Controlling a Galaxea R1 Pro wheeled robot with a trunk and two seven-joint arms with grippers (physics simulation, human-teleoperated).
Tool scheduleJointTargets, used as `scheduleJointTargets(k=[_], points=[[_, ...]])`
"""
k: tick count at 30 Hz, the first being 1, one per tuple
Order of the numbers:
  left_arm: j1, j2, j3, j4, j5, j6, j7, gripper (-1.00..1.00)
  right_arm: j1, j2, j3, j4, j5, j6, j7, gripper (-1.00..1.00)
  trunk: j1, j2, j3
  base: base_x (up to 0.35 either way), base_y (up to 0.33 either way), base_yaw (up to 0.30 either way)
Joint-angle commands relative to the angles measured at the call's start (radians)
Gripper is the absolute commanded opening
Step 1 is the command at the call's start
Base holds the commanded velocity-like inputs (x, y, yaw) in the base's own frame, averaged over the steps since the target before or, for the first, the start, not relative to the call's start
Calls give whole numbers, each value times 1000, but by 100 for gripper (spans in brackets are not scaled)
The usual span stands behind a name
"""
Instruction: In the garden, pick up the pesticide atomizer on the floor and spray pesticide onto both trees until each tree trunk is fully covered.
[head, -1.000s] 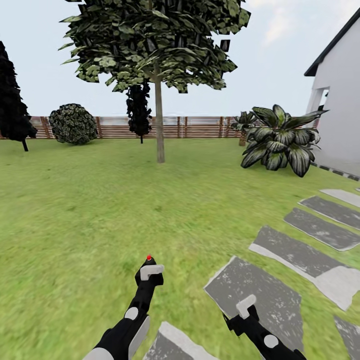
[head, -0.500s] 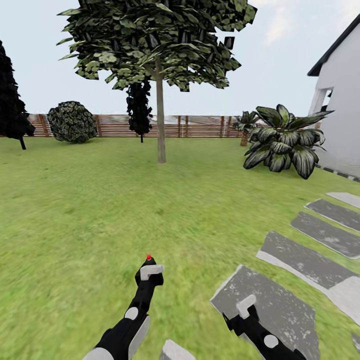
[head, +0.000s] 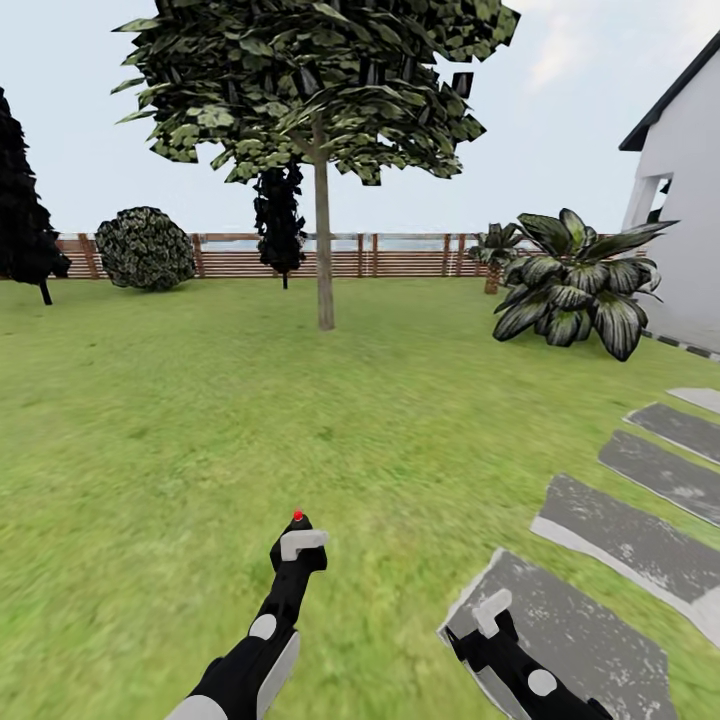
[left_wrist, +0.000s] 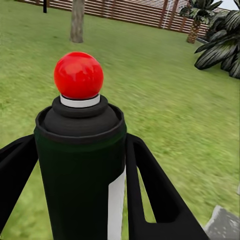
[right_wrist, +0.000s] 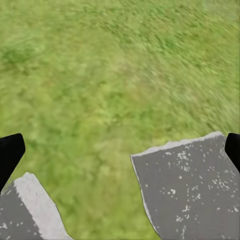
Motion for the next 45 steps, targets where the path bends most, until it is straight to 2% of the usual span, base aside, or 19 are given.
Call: scheduleJointTargets(k=[1, 45], points=[[0, 0, 0, 0, 0, 0, 0, -100, 0, 0, 0, 0, 0, 0, 0, 100, 0, 0, 0, 302, 181, 0], [0, 0, 0, 0, 0, 0, 0, -100, 0, 0, 0, 0, 0, 0, 0, 100, 0, 0, 0, 302, 193, 0]])
